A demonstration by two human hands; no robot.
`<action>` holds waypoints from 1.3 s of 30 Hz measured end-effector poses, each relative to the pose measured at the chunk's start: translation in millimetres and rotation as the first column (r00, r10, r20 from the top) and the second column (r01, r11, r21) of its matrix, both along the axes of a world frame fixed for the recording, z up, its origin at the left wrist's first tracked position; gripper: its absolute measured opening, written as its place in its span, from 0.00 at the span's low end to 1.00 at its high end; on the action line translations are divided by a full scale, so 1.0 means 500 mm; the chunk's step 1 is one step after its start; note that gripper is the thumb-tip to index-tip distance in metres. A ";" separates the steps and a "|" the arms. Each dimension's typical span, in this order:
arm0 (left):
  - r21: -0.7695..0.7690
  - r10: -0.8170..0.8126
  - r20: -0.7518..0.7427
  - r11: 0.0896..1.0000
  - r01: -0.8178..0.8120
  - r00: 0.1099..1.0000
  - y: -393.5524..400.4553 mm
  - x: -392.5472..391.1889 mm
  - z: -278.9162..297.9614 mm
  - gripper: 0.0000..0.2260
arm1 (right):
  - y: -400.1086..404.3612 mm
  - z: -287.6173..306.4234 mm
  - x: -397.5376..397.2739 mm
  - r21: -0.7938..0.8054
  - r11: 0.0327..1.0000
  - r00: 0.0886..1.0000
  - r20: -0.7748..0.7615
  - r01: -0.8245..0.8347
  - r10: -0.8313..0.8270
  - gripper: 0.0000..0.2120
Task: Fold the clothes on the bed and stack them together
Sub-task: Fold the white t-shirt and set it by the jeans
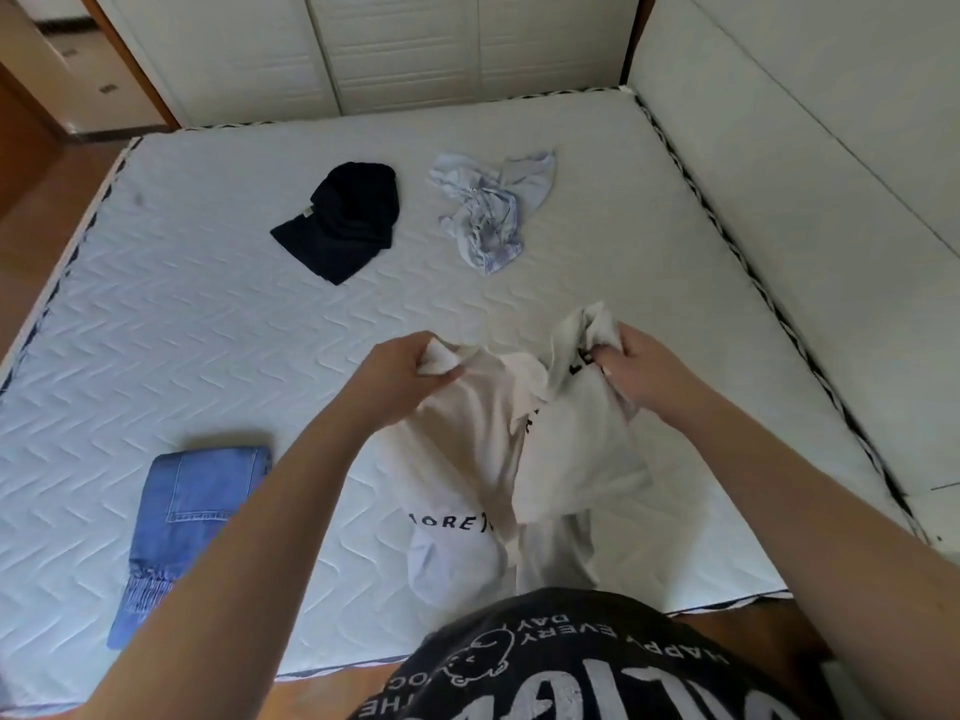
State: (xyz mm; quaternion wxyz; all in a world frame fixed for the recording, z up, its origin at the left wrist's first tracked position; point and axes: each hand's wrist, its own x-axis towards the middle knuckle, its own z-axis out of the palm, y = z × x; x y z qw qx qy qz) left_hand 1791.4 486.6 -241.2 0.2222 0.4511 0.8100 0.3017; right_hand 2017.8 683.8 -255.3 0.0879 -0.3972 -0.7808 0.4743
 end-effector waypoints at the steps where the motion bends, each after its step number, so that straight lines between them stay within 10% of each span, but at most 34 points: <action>1: -0.042 0.007 -0.011 0.999 -0.007 1.000 0.000 -0.003 -0.028 0.10 | 0.008 -0.032 0.003 0.071 0.997 0.997 0.074 -0.028 0.023 0.07; 16: -0.283 0.134 -0.063 0.948 -0.147 0.989 0.058 -0.073 -0.241 0.10 | 0.106 -0.228 0.008 0.331 0.942 0.809 0.567 -0.052 -0.154 0.13; 29: -0.147 0.345 -0.050 0.926 -0.349 0.937 0.335 -0.264 -0.221 0.11 | 0.352 -0.208 -0.218 -0.151 0.936 0.946 0.121 0.317 -0.300 0.15; 39: -0.212 0.141 0.097 0.970 -0.118 0.985 0.248 -0.136 -0.423 0.20 | 0.285 -0.388 -0.180 -0.201 0.968 0.947 0.310 0.152 -0.085 0.16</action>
